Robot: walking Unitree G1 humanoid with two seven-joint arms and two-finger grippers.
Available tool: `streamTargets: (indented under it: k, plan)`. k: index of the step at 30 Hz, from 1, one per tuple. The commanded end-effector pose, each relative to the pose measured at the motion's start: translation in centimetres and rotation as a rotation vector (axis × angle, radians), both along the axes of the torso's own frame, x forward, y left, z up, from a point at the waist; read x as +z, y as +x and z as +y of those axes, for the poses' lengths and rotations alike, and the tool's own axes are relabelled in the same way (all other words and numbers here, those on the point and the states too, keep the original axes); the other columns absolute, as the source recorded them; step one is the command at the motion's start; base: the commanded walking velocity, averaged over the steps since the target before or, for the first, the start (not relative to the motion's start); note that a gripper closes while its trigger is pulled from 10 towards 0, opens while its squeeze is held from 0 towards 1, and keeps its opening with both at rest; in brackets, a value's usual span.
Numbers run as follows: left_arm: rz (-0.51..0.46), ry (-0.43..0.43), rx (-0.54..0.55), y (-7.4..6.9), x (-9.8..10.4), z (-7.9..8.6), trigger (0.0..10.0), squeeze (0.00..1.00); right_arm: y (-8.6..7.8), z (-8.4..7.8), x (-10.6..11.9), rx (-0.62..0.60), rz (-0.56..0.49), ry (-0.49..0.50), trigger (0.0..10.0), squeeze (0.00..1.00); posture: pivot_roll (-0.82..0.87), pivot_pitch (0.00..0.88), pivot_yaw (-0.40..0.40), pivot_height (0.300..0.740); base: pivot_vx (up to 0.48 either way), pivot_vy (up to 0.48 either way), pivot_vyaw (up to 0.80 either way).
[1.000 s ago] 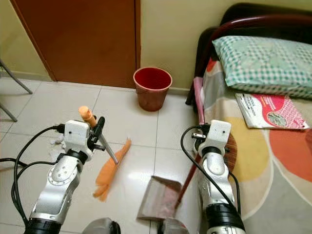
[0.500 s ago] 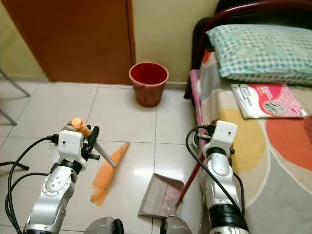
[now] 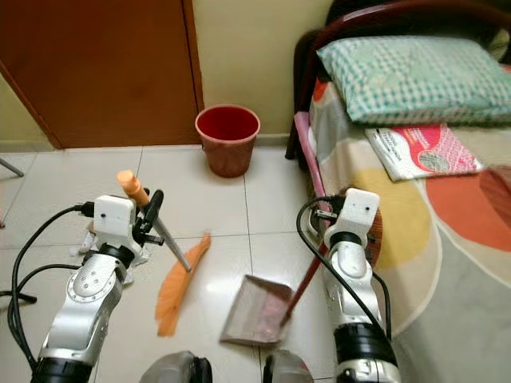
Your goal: Sweep floor
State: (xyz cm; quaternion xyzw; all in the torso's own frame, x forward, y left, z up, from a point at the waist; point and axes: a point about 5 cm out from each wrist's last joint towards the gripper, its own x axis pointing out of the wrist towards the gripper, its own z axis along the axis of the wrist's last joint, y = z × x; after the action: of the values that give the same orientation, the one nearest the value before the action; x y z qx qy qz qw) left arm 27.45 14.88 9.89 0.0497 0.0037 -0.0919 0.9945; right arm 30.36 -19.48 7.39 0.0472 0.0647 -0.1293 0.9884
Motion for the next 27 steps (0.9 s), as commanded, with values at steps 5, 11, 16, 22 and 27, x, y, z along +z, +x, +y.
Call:
streamTargets:
  k: [5, 11, 16, 22, 27]
  plan:
    - [-0.015, 0.013, 0.0, 0.0, 0.4, 0.2, 10.0, 0.0, 0.4, 0.1, 0.6, 0.003, -0.027, -0.011, 10.0, 0.0, 0.0, 0.084, -0.002, 0.74, 0.0, 0.336, 0.0]
    - [-0.018, 0.012, -0.004, 0.1, 0.4, 0.0, 10.0, 0.0, 0.4, 0.1, 0.6, 0.005, -0.03, -0.016, 10.0, 0.0, 0.0, 0.091, -0.003, 0.74, 0.0, 0.335, 0.0]
    - [-0.043, 0.032, -0.031, 0.1, 0.8, -0.5, 10.0, 0.0, 0.4, 0.2, 0.7, 0.01, -0.032, -0.024, 10.0, 0.0, -0.01, 0.092, -0.004, 0.74, 0.0, 0.058, 0.0]
    - [-0.084, 0.067, -0.051, 0.3, 1.5, -0.9, 10.0, 0.0, 0.4, 0.2, 0.6, 0.014, -0.029, -0.029, 10.0, 0.0, -0.01, 0.092, -0.004, 0.74, 0.0, 0.0, 0.0]
    - [-0.16, 0.129, -0.068, 0.5, 2.7, -1.3, 10.0, 0.0, 0.7, 0.5, 0.6, 0.022, -0.031, -0.029, 10.0, 0.0, 0.0, 0.093, -0.008, 0.74, 0.0, 0.0, 0.0]
